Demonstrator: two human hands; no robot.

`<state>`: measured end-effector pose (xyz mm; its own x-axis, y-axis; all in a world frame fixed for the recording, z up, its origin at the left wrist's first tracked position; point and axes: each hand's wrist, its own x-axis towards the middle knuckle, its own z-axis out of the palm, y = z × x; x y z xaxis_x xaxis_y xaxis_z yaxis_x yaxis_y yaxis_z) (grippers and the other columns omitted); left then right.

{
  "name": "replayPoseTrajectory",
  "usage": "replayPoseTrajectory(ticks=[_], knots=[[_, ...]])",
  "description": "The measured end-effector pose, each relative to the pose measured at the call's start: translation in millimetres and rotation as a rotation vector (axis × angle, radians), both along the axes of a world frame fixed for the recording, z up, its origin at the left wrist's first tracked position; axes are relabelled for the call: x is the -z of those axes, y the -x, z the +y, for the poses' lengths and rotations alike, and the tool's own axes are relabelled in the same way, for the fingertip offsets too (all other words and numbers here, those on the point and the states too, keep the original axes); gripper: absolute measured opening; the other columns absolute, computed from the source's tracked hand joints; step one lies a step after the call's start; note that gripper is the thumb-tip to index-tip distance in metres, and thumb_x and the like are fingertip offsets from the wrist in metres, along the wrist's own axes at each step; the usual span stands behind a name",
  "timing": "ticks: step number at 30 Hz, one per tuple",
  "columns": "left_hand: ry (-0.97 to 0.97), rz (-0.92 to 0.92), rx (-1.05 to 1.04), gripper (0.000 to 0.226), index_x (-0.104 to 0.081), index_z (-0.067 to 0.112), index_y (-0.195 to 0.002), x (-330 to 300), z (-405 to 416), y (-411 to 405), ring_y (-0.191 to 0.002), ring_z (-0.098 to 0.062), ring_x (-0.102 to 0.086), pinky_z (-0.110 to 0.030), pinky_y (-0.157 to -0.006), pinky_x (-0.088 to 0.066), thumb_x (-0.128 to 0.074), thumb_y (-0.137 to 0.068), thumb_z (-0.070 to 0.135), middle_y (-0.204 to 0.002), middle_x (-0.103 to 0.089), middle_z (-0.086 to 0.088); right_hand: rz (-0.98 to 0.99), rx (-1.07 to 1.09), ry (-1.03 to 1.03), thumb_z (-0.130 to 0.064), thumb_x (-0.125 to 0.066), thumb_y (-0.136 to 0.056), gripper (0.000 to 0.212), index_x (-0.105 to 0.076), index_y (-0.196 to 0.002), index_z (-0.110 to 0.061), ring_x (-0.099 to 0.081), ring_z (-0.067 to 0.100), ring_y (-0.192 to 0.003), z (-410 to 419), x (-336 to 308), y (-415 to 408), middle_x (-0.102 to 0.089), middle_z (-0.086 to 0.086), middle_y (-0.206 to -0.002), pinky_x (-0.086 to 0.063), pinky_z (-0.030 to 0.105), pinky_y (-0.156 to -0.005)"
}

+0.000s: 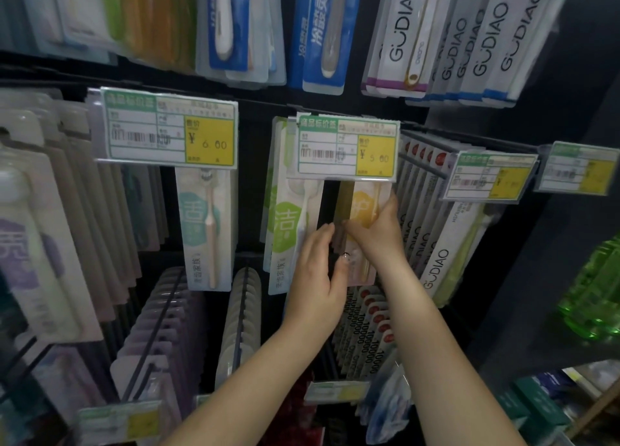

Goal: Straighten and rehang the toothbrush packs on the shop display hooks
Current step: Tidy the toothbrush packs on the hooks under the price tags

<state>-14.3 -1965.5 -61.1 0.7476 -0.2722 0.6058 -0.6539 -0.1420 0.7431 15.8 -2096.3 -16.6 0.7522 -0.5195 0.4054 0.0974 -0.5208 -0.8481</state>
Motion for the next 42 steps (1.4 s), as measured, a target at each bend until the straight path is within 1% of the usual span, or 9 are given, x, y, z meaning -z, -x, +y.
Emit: replayPoseTrajectory(ticks=[3, 6, 9, 14, 18, 27, 31, 38, 42], knots=[[-0.008, -0.024, -0.006, 0.048, -0.030, 0.016, -0.143, -0.2, 1.8, 0.1, -0.129, 0.002, -0.025, -0.035, -0.111, -0.033, -0.043, -0.097, 0.018, -0.135, -0.028, 0.016, -0.013, 0.016, -0.037, -0.011, -0.069, -0.080, 0.075, -0.024, -0.139, -0.011, -0.053, 0.010, -0.097, -6.4, 0.9, 0.4, -0.054, 0.001, -0.115, -0.041, 0.015, -0.070], [-0.024, -0.058, -0.024, 0.048, -0.030, 0.016, -0.143, 0.3, 3.2, -0.7, -0.125, 0.008, -0.022, -0.008, -0.108, -0.019, -0.043, -0.097, 0.018, -0.137, -0.030, 0.014, 0.008, 0.018, -0.035, -0.012, -0.068, -0.081, 0.068, -0.027, -0.135, -0.011, -0.052, 0.007, -0.086, -10.6, 3.6, 0.4, -0.053, -0.002, -0.106, -0.037, 0.012, -0.060], [-0.039, -0.069, -0.024, 0.047, -0.032, 0.016, -0.142, -0.1, 3.4, -1.5, -0.125, 0.009, -0.022, 0.006, -0.098, -0.011, -0.043, -0.097, 0.017, -0.136, -0.030, 0.015, 0.020, 0.033, -0.044, -0.014, -0.067, -0.082, 0.071, -0.023, -0.138, -0.010, -0.052, 0.011, -0.090, -10.5, 7.1, -0.7, -0.051, -0.003, -0.105, -0.041, 0.021, -0.071], [-0.049, -0.093, -0.012, 0.047, -0.032, 0.015, -0.142, 0.6, 3.6, -2.5, -0.125, 0.010, -0.021, 0.005, -0.098, -0.011, -0.044, -0.097, 0.016, -0.144, -0.033, 0.006, 0.043, 0.062, -0.067, -0.019, -0.069, -0.080, 0.084, -0.015, -0.144, -0.009, -0.054, 0.017, -0.107, -9.0, 13.5, -2.0, -0.052, 0.006, -0.125, -0.045, 0.032, -0.089], [-0.056, -0.102, -0.014, 0.046, -0.034, 0.013, -0.141, 1.8, 5.9, -2.1, -0.122, 0.011, -0.022, 0.006, -0.098, -0.010, -0.044, -0.097, 0.016, -0.145, -0.036, 0.002, 0.057, 0.083, -0.056, -0.023, -0.073, -0.077, 0.106, 0.005, -0.149, -0.015, -0.027, 0.023, -0.139, -0.6, 16.2, 5.2, -0.022, 0.008, -0.154, -0.026, 0.039, -0.113], [-0.052, -0.095, -0.006, 0.044, -0.036, 0.013, -0.140, 11.1, 17.3, 10.4, -0.124, 0.009, -0.026, 0.003, -0.101, -0.013, -0.044, -0.097, 0.016, -0.139, -0.037, 0.007, 0.102, 0.091, 0.070, -0.033, -0.071, -0.080, 0.109, 0.012, -0.148, -0.012, -0.004, 0.018, -0.145, 14.9, 36.4, 31.6, -0.001, 0.006, -0.158, -0.010, 0.028, -0.114], [-0.045, -0.046, -0.019, 0.044, -0.036, 0.012, -0.140, 17.3, 25.3, 16.8, -0.126, 0.004, -0.028, 0.003, -0.102, -0.013, -0.044, -0.097, 0.014, -0.133, -0.035, 0.012, 0.118, 0.036, 0.063, -0.031, -0.069, -0.082, 0.104, 0.009, -0.148, -0.011, -0.007, 0.018, -0.145, 24.5, 42.3, 41.7, -0.005, 0.007, -0.158, -0.010, 0.033, -0.118], [-0.010, -0.044, -0.101, 0.042, -0.041, 0.010, -0.137, 26.5, 45.1, 19.2, -0.123, 0.006, -0.028, 0.004, -0.100, -0.013, -0.046, -0.095, 0.012, -0.132, -0.036, 0.011, 0.083, 0.021, 0.035, -0.038, -0.069, -0.071, 0.094, -0.016, -0.147, -0.020, -0.037, 0.019, -0.135, 40.0, 54.4, 53.8, -0.038, 0.006, -0.146, -0.033, 0.044, -0.111], [0.060, -0.062, -0.225, 0.043, -0.046, 0.010, -0.132, 25.7, 55.0, 12.4, -0.130, -0.006, -0.028, -0.018, -0.110, -0.019, -0.044, -0.090, 0.018, -0.140, -0.036, -0.001, 0.059, 0.013, 0.015, -0.023, -0.069, -0.080, 0.084, -0.019, -0.148, -0.015, -0.037, 0.016, -0.132, 45.2, 52.0, 62.8, -0.038, 0.004, -0.145, -0.032, 0.037, -0.112]])
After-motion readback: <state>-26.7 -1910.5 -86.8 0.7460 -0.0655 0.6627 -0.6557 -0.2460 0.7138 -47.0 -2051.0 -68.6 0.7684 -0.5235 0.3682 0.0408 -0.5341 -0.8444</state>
